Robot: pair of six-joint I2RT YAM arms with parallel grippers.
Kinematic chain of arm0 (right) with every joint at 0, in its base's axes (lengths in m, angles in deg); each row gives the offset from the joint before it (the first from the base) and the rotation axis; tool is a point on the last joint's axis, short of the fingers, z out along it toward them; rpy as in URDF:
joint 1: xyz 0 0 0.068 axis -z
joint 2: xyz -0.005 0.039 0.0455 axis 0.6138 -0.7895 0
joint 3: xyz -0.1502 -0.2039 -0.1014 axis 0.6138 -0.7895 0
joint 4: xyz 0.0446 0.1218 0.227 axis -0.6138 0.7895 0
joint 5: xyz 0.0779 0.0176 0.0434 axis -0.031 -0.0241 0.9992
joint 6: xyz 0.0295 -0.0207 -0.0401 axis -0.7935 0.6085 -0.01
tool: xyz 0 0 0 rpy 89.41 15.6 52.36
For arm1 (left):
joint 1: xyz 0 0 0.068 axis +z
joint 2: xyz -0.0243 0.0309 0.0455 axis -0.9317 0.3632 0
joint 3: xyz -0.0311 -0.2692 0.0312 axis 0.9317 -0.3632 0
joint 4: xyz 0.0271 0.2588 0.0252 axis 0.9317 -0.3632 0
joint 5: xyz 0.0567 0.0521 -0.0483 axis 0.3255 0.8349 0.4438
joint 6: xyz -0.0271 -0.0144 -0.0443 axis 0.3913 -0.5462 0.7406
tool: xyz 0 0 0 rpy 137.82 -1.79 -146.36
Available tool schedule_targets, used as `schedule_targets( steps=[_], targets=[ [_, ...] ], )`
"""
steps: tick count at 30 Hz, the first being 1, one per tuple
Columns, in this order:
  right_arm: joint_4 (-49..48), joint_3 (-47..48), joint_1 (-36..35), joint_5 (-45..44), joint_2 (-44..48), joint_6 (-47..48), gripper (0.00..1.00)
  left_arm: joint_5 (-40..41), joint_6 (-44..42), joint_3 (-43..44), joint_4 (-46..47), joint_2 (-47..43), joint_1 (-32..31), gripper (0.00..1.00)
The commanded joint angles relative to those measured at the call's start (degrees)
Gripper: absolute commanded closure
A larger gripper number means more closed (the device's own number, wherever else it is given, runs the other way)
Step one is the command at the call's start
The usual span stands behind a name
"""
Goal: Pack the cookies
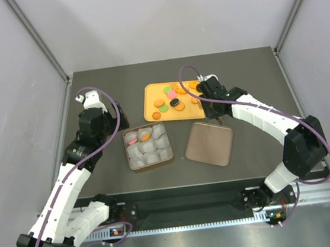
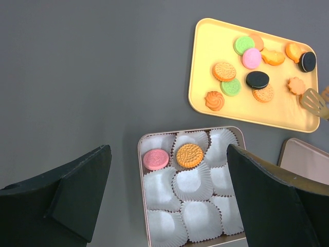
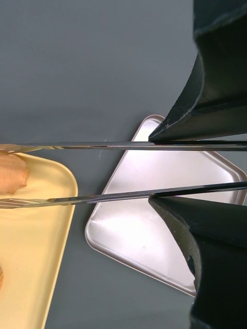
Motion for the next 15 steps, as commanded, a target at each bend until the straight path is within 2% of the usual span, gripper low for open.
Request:
schedule_targets(
  steps=[1, 15],
  targets=[
    [-2.46, 1.66, 0.67, 0.24, -0.43, 0.68, 0.56, -0.48, -0.71, 0.01, 2.91, -0.09, 0.34, 0.01],
    [-2.64, 1.66, 0.67, 0.60, -2.01, 0.42, 0.57, -0.83, -0.62, 0.01, 3.00, 0.08, 0.34, 0.01]
  ],
)
